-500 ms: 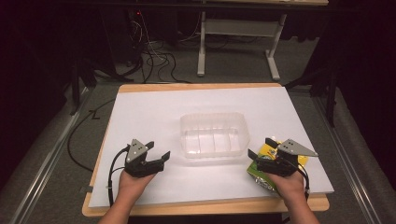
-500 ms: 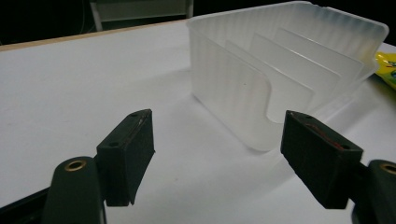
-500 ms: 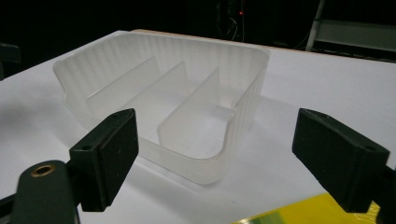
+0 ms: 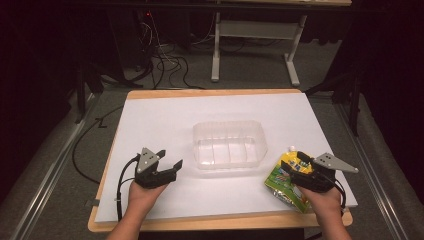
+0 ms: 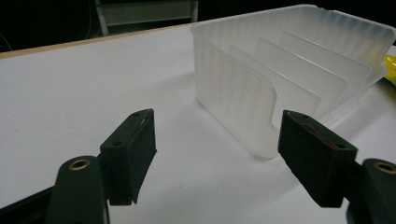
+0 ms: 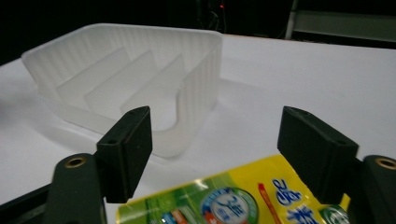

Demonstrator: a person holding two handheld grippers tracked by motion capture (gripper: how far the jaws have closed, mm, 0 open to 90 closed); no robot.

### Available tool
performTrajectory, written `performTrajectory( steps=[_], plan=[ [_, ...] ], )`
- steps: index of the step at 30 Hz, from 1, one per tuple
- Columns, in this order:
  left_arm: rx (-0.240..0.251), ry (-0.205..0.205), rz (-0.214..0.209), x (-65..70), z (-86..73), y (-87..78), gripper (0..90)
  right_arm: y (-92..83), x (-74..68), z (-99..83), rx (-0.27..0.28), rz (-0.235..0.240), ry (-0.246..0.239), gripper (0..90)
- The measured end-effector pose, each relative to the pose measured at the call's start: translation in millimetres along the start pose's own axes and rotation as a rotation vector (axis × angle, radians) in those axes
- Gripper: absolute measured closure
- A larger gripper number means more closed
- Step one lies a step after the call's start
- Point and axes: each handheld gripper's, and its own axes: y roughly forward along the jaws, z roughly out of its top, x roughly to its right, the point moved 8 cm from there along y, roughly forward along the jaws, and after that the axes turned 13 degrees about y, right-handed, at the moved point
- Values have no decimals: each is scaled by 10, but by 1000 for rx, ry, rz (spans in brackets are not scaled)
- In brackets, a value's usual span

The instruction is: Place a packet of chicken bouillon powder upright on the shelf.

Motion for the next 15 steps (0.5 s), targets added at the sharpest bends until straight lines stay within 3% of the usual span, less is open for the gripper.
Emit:
performTrajectory(
  steps=[8,9,10,15],
  plan=[
    [23,10,-25,69,135,114,286,-398,437,-204,-37,-127,32,512],
    [23,15,-28,80,158,138,286,-398,437,-204,-37,-127,32,512],
    [32,10,-30,90,203,178,284,-469,535,-309,-59,-138,68,587],
    [42,7,-29,108,296,287,288,-599,639,-577,-143,-159,91,758]
  ],
)
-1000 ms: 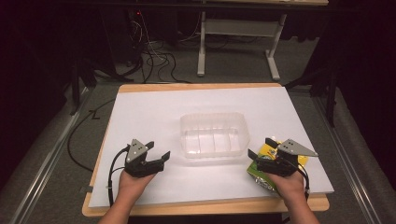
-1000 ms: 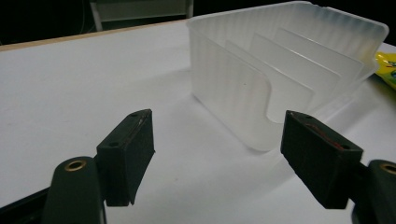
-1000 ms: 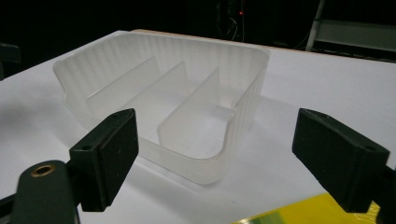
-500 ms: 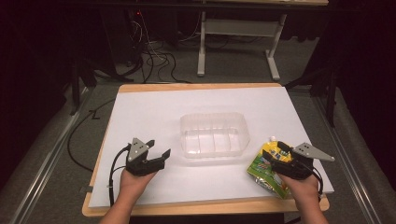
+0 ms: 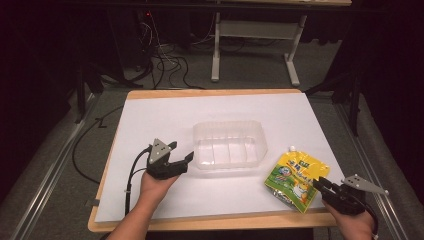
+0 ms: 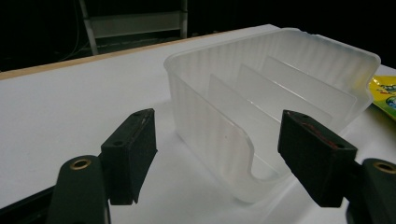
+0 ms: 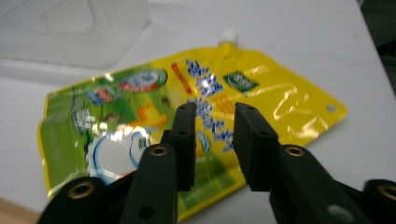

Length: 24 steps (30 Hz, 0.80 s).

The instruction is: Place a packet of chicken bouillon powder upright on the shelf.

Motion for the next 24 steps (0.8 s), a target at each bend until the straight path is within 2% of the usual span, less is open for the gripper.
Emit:
performTrajectory(
  steps=[3,5,9,11,16,24],
  plan=[
    [8,-14,-2,15,33,74,293,-78,51,-103,-16,-15,1,857],
    [-7,-25,-6,42,41,133,290,-120,76,-176,-32,-15,2,900],
    [-1,5,-10,121,102,216,278,-134,84,-323,-82,-9,7,900],
    [15,-1,-10,130,135,226,277,-121,55,-363,-96,7,7,900],
    [7,-4,-18,140,122,265,278,-73,-11,-418,-125,17,-25,900],
    [16,13,-26,170,123,240,277,-10,-13,-448,-150,39,-9,900]
  ],
)
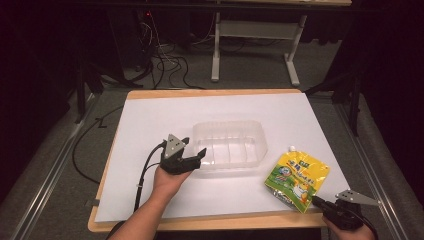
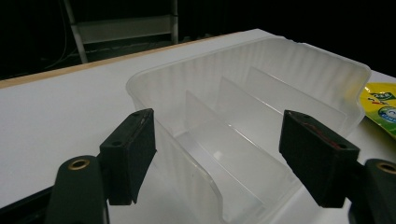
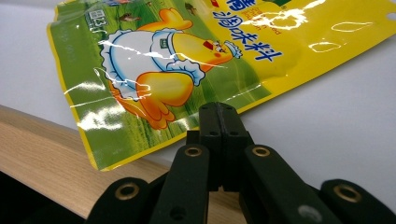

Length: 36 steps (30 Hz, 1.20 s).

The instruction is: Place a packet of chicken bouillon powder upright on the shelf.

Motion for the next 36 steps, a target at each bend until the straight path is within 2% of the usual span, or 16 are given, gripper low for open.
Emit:
performTrajectory(
  steps=[9,16,23,25,29,32,34,36],
  plan=[
    [-13,0,-5,-3,-32,-4,278,56,-28,20,-3,32,24,900],
    [-19,-6,-5,-15,-55,-22,280,123,-100,53,-9,40,-16,900],
    [-30,-24,-2,-54,-106,-53,281,177,-154,89,-13,55,-32,900],
    [-42,-27,2,-71,-144,-86,282,154,-172,133,7,58,-30,900],
    [-44,-25,14,-104,-180,-161,289,144,-248,260,57,48,-66,900],
    [-51,-25,14,-130,-226,-220,296,154,-304,389,105,44,-75,899],
    [-74,-17,5,-140,-283,-251,296,178,-325,477,136,39,-79,856],
    [-86,7,15,-153,-333,-290,296,206,-342,556,161,34,-79,821]
  ],
)
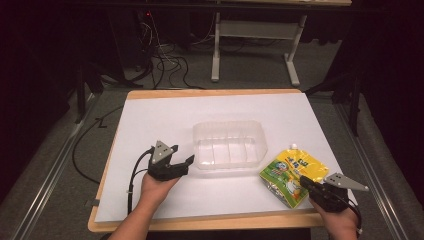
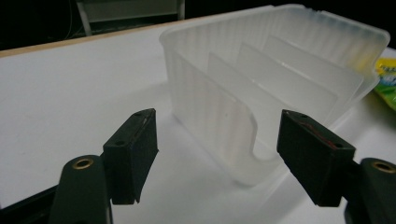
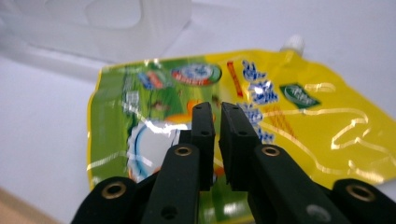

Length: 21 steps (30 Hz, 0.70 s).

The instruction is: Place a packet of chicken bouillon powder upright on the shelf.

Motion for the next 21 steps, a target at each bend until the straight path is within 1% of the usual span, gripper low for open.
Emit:
performTrajectory(
  steps=[1,3,5,6,7,8,10,13,17,21],
  plan=[
    [-4,8,8,-13,-23,-23,296,24,0,33,12,-7,5,802],
    [-5,10,14,-29,-63,-68,297,83,15,86,25,-13,3,779],
    [-13,10,18,-51,-115,-104,300,148,39,128,31,-20,12,768],
    [-20,9,24,-68,-147,-120,300,180,54,149,33,-21,24,764],
    [-20,9,24,-68,-147,-120,300,212,74,171,36,-22,30,763],
    [-33,-1,31,-112,-209,-159,300,244,86,188,34,-22,41,759],
    [-37,-22,31,-161,-245,-220,299,306,116,223,36,-24,44,752],
    [-35,-31,54,-221,-290,-321,299,372,148,278,40,-20,55,739],
    [-30,-53,78,-279,-326,-405,299,422,214,337,41,-22,78,678],
    [-27,-47,86,-289,-322,-425,299,408,325,393,55,-26,106,621]
  ],
)
